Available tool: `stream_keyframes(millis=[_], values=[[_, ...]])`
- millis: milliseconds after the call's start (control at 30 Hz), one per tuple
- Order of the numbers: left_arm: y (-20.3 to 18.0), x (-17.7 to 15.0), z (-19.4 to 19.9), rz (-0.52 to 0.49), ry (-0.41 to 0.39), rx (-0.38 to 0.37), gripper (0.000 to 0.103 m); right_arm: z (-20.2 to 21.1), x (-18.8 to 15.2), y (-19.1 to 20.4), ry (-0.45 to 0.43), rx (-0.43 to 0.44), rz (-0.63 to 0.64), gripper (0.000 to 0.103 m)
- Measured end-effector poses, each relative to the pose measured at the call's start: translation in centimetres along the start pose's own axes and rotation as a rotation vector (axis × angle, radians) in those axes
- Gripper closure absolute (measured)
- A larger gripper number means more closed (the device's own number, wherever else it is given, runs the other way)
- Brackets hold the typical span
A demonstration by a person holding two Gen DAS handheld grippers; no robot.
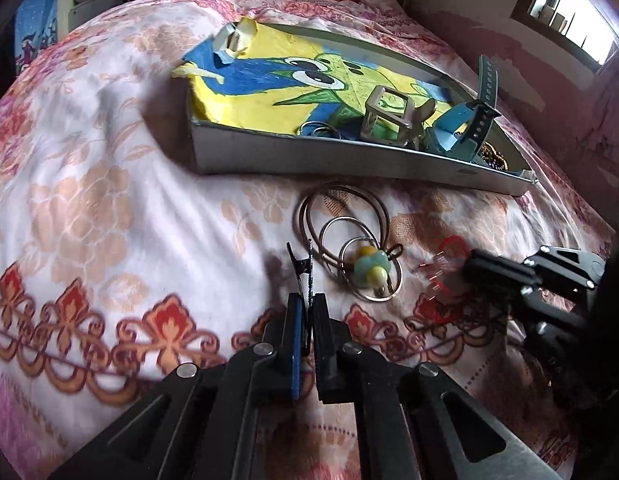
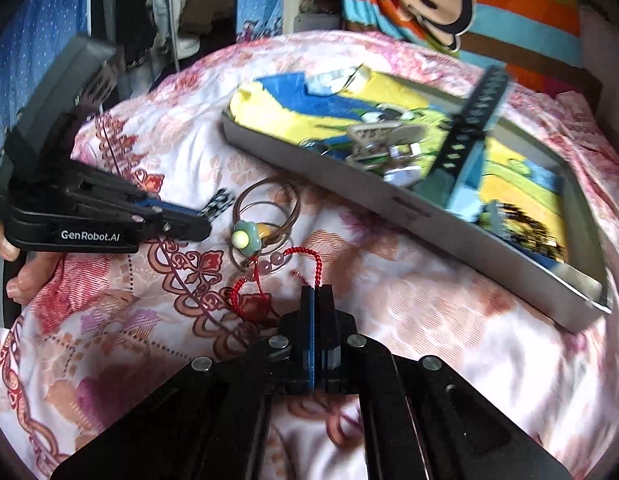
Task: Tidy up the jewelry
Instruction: 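Carry the black chain and red bead string into the tray and open both tools, then withdraw both tools from the tray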
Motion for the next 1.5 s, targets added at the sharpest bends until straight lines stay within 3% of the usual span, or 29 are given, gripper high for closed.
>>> stream_keyframes(millis=[333,567,733,867,1033,1500], values=[[-2.9,1.1,3.8,0.004,-0.141,0.021,0.098,3.4,2.5,-3.7,-0.118,-0.011,-0.095,0.101],[-5.8,7.0,4.5,-0.009,-0.246,0.058,0.098,6.3,6.6,-9.1,-0.265,-0.046,-0.23,0.101],[-5.9,10.4,2.6,0.02,-0.262,0.069,0.098,5.6,7.8,-13.9,-0.322,-0.087,-0.396,0.101],[-5.5,11.6,0.3,0.034,-0.241,0.103,0.098,2.9,6.9,-15.8,-0.292,-0.077,-0.481,0.101],[-4.1,11.4,-1.5,0.082,-0.226,0.132,0.098,-0.1,6.0,-15.2,-0.249,-0.062,-0.469,0.101],[-3.5,10.3,-3.0,0.122,-0.149,0.137,0.095,-1.9,4.5,-14.0,-0.164,-0.093,-0.416,0.096]])
Point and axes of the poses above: each gripper's, at about its wrist camera, not at the fingertips, and z roughly against the way its jaws point, y to its left, x to its top, the point moved 10 cm from there along -z, roughly the way its jaws point, and after that the axes turned 9 degrees about -x, right-handed, at the moved point
